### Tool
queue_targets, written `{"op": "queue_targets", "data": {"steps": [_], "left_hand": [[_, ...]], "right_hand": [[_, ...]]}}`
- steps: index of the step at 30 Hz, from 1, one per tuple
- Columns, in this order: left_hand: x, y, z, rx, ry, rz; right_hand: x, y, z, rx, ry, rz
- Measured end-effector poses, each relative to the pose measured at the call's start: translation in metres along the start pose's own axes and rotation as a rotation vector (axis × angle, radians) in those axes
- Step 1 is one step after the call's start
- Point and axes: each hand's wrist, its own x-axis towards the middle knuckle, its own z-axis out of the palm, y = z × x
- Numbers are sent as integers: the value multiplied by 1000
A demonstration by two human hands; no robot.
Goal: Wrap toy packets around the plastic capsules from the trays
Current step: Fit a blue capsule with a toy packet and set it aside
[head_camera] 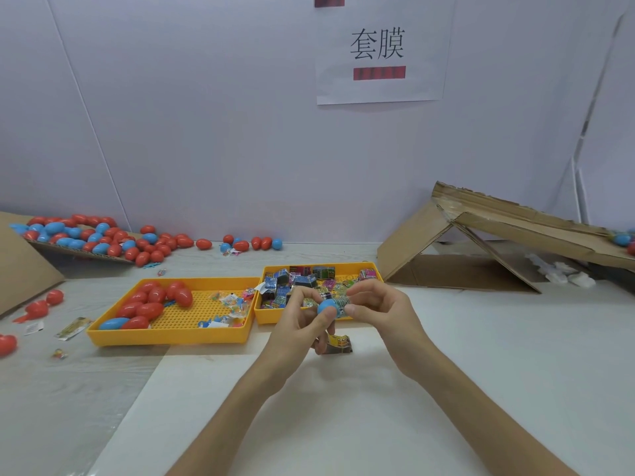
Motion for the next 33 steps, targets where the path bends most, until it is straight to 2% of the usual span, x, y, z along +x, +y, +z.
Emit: {"op": "queue_targets", "data": {"steps": [4, 15, 24, 33], "left_hand": [[0, 1, 0, 10, 17, -7], [1, 0, 2, 14, 23, 10], [-1, -1, 1, -4, 15, 36], [1, -1, -1, -17, 37, 40]], "right_hand": [[-1, 0, 2, -36, -6, -36], [1, 1, 2, 74, -29, 77], [0, -2, 1, 25, 5, 58], [1, -2, 1, 158, -24, 119]]}}
